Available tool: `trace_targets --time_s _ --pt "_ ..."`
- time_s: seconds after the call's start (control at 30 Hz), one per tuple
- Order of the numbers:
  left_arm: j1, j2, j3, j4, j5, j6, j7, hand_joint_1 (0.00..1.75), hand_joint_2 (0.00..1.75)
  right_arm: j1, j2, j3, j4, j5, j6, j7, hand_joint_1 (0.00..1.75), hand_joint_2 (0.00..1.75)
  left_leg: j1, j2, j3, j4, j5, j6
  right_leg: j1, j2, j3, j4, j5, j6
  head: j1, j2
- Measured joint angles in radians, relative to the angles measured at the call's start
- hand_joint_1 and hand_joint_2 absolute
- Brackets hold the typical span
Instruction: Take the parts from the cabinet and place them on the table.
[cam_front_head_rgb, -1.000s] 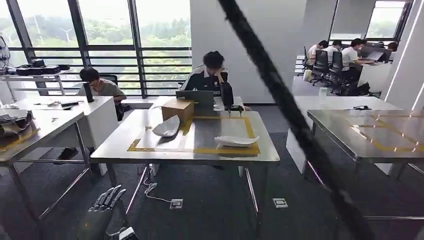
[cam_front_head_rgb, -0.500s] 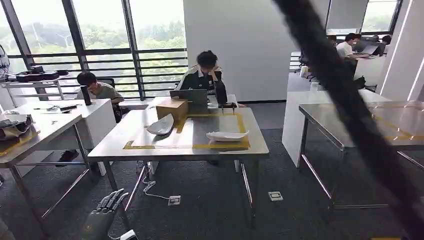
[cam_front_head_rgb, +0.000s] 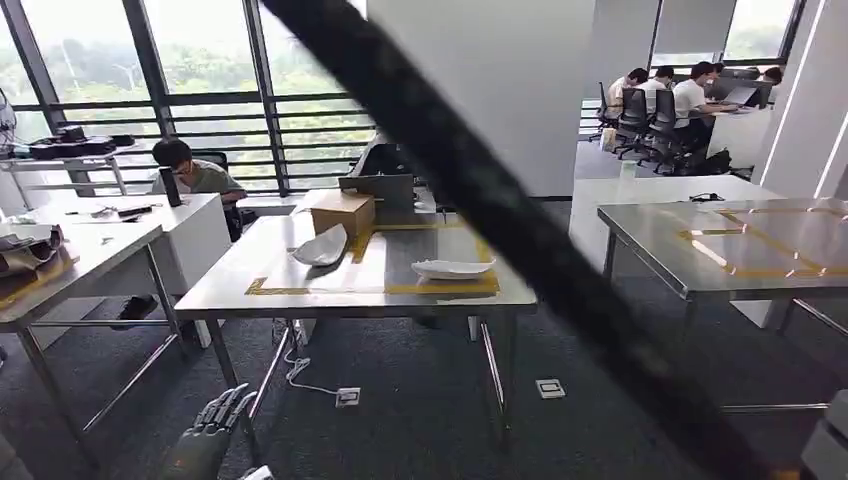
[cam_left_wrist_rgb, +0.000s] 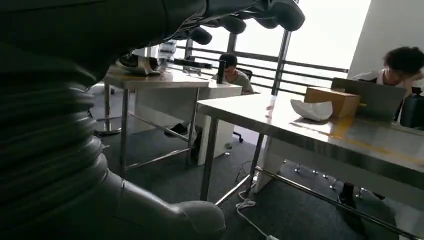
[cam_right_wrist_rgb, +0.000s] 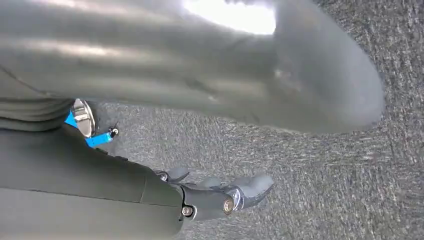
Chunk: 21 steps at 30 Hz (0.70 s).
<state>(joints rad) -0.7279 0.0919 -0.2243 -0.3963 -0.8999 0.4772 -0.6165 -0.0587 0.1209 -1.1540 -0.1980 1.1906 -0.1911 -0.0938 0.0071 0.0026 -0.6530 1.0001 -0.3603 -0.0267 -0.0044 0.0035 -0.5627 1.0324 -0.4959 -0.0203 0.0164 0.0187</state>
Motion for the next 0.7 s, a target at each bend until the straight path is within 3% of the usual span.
trace_targets --time_s 0.67,0.7 --pt "0.0 -0.008 0.005 0.004 0.009 -0.018 0.0 0.0 1.75 0.0 0.0 -0.002 0.0 -0.005 0.0 0.0 0.0 0.0 0.0 0.0 -0.008 0.006 0.0 0.001 -0.001 0.0 -0.004 -0.001 0.004 0.007 0.0 0.0" --pt "0.0 -0.008 0.005 0.004 0.009 -0.018 0.0 0.0 1.75 0.0 0.0 -0.002 0.0 -0.005 0.0 0.0 0.0 1.75 0.0 0.0 -0.008 0.006 0.0 0.001 -0.001 0.0 -0.004 -0.001 0.004 0.007 0.0 0.0"
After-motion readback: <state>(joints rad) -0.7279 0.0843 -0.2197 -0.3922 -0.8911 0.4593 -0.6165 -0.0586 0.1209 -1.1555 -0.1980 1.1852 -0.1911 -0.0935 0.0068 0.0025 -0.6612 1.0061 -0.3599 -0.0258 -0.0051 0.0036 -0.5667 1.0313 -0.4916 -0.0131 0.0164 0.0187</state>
